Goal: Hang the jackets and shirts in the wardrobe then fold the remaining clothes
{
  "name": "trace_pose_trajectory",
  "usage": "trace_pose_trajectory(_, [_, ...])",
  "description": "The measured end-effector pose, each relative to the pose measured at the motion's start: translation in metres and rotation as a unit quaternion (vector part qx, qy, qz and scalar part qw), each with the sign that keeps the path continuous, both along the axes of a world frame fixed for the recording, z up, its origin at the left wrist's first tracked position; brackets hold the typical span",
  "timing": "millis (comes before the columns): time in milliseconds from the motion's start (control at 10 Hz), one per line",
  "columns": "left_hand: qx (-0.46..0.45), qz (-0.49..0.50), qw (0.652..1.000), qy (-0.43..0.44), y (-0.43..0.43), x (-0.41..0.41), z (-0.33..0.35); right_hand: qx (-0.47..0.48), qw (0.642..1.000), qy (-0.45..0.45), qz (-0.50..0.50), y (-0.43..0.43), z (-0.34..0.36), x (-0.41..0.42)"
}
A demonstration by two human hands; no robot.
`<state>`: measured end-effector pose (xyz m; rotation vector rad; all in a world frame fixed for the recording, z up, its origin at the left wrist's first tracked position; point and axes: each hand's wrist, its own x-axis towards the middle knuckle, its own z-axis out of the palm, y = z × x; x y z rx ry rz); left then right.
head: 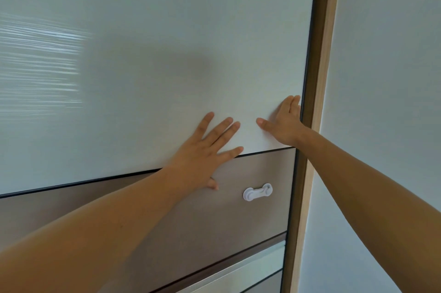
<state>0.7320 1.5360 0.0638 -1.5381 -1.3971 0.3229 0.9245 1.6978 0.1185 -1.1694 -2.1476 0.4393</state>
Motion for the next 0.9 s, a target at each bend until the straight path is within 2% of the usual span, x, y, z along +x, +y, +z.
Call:
trace_pose_trajectory(300, [0.024, -0.011, 1.0, 0.012, 0.031, 0.015, -0.005, -0.004, 1.0, 0.017, 0.001, 0.033, -0.002, 0.016])
trace_pose_trajectory(600, [0.018, -0.015, 1.0, 0.008, 0.029, 0.016, -0.003, -0.004, 1.0, 0.023, -0.01, 0.026, 0.0, 0.015])
trace_pose_trajectory(700, [0.011, -0.006, 1.0, 0.009, 0.025, 0.018, 0.0, -0.017, 1.0, 0.007, -0.011, 0.007, -0.007, 0.019])
trace_pose_trajectory(800, [-0.015, -0.012, 1.0, 0.004, 0.018, 0.02, 0.001, -0.015, 0.998, -0.062, -0.013, -0.018, -0.024, 0.039])
trace_pose_trajectory(900, [-0.077, -0.037, 0.993, -0.079, 0.002, 0.019, -0.004, -0.048, 0.987, -0.146, -0.036, -0.057, -0.038, 0.064])
